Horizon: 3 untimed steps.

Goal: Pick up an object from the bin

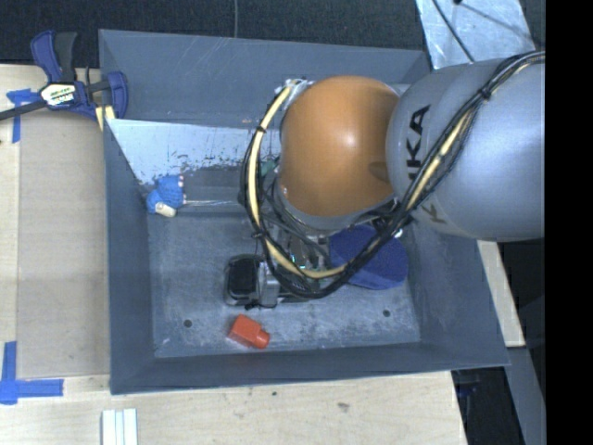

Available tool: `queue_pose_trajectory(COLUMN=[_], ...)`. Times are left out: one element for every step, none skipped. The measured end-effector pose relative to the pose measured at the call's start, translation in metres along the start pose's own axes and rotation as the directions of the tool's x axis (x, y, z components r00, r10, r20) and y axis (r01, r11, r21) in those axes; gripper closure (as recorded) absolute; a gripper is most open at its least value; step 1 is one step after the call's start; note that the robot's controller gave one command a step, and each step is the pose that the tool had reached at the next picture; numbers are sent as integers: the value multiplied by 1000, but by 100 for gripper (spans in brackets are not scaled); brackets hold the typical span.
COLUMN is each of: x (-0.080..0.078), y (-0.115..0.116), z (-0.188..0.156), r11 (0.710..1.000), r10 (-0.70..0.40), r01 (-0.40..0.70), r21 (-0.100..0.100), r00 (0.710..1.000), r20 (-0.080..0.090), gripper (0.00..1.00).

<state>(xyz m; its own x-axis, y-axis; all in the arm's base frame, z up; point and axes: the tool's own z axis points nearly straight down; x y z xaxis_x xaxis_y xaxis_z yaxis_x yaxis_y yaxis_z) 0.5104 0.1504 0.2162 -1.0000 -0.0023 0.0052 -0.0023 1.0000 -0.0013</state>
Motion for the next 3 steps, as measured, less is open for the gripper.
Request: queue_pose_trajectory(x=[-19, -23, 3], y=[-40, -39, -16], z=[140, 134, 3], r11=[992, 992, 989], r10=[124, 126, 151], r01=[-124, -126, -151], r21=[1, -3, -3], r00=[992, 992, 989], r20=[0, 11, 8], gripper=[0, 100, 100])
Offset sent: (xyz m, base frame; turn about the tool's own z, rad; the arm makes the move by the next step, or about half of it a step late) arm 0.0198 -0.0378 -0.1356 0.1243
